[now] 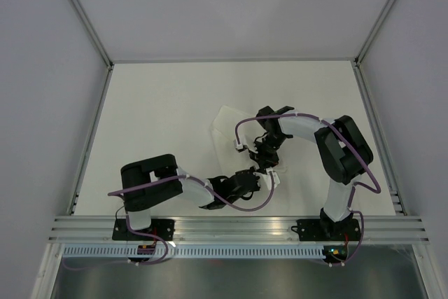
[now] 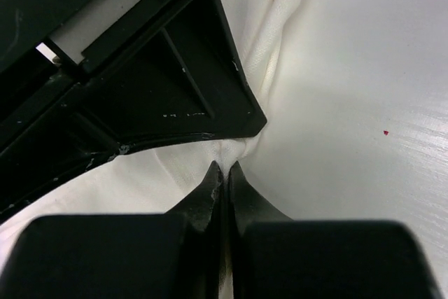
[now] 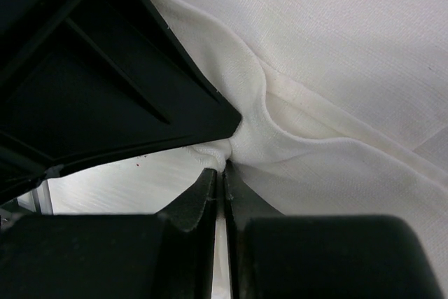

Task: Fold the napkin, place the utensils inside, and roll it up
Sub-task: Roll the napkin at the center of the board.

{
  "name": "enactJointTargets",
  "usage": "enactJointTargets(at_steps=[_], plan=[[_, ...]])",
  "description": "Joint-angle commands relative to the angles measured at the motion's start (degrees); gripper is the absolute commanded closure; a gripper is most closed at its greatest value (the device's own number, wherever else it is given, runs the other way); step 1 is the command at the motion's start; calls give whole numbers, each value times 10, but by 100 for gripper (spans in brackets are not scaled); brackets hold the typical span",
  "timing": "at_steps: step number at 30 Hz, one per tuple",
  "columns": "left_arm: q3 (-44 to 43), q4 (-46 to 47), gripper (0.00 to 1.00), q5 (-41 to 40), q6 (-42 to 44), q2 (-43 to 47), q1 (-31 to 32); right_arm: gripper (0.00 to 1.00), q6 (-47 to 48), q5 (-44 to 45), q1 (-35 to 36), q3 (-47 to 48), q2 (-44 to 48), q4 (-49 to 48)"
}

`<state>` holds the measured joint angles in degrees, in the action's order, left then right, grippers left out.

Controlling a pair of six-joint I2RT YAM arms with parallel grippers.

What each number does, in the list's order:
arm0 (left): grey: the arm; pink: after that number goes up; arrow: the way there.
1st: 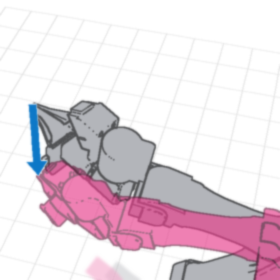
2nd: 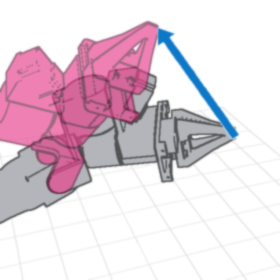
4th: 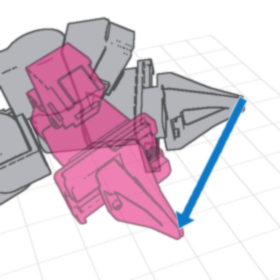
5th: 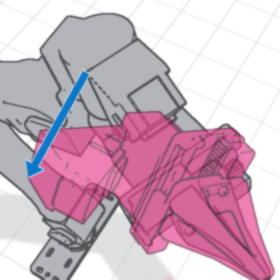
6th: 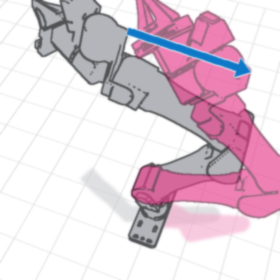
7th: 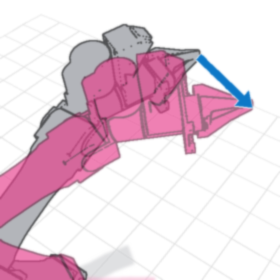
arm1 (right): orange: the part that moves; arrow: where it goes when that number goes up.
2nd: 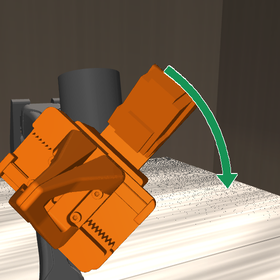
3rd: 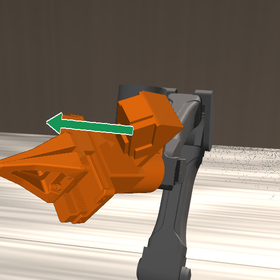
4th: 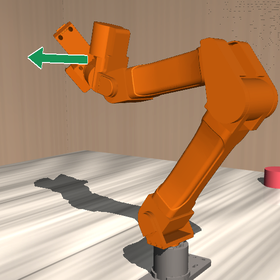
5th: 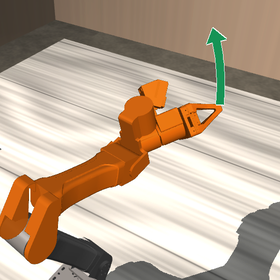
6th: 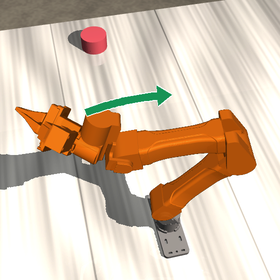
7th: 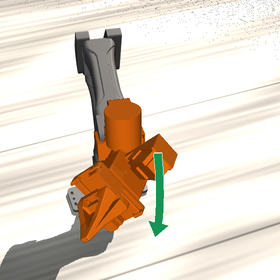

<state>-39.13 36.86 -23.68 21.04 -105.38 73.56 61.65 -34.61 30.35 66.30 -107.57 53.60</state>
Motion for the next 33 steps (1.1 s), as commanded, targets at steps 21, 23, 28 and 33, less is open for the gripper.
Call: enactJointTargets(at_steps=[21, 23, 28, 33], plan=[[42, -88, 98, 180, -197, 8, -24, 42, -115, 22, -34, -44, 120, -139], [54, -73, 98, 188, -204, 13, -27, 42, -121, 13, -42, -46, 133, -148], [65, -65, 98, 206, -236, 17, -34, 40, -126, -8, -76, -67, 165, -177], [68, -65, 98, 251, -261, 18, -51, 39, -103, -48, -121, -95, 201, -181]])
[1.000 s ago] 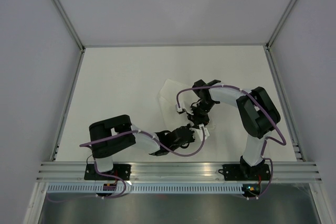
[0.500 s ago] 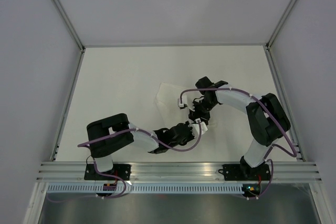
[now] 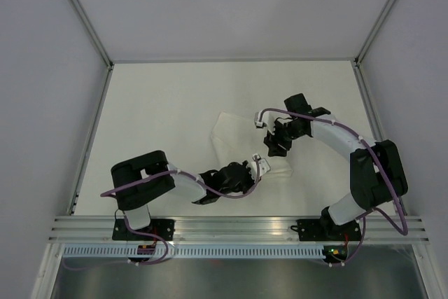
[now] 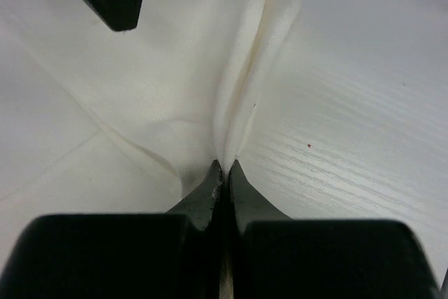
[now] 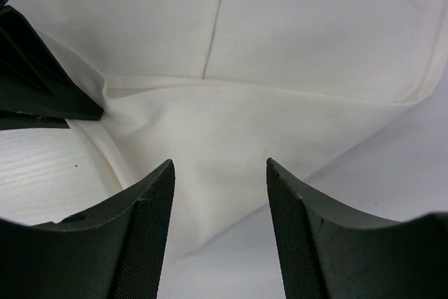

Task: Fold the napkin, place the utensils inside, and roll it up
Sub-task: Roll the napkin at the center of the board.

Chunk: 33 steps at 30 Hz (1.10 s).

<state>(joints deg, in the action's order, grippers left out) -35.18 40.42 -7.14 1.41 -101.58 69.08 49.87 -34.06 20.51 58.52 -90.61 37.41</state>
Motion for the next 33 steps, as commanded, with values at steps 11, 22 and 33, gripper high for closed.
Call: enactJointTargets(at_steps=[11, 22, 33], plan=[[25, -92, 98, 200, -111, -45, -65, 37, 109, -109, -75, -153, 180, -59], [5, -96, 98, 274, -130, -77, -98, 32, 164, -94, -45, -236, 247, -97], [-23, -129, 98, 288, -129, -99, -104, 31, 151, -43, 43, -297, 266, -146]])
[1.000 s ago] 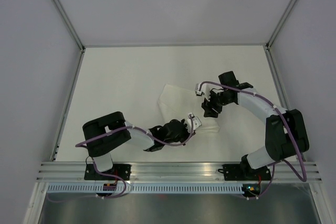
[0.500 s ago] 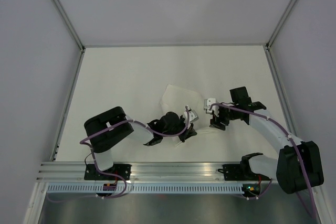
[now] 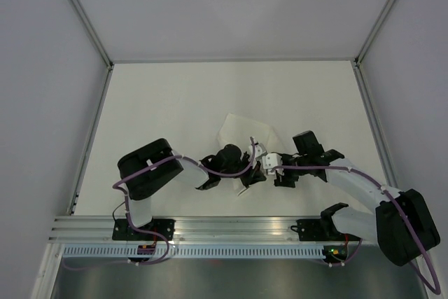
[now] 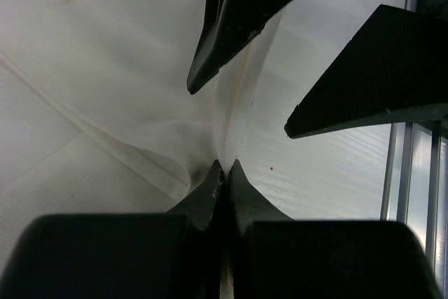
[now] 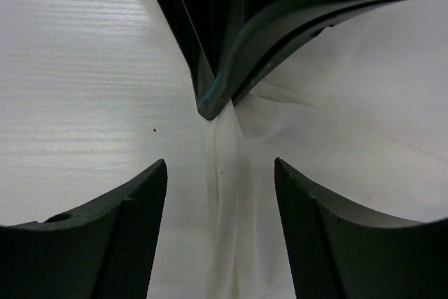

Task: Fold the napkin, place the utensils inside, and roll it up
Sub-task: Roll the napkin at the center of the board.

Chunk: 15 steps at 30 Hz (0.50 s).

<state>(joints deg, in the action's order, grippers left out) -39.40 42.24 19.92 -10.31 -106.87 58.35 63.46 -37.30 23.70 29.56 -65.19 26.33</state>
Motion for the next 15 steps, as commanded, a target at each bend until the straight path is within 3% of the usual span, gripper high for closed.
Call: enactJointTargets(at_steps=[1, 15], plan=[[18, -147, 98, 20, -12, -47, 4, 31, 15, -6, 15, -11, 11, -36], [20, -138, 98, 40, -17, -57, -7, 50, -7, 59, 69, -72, 1, -129]])
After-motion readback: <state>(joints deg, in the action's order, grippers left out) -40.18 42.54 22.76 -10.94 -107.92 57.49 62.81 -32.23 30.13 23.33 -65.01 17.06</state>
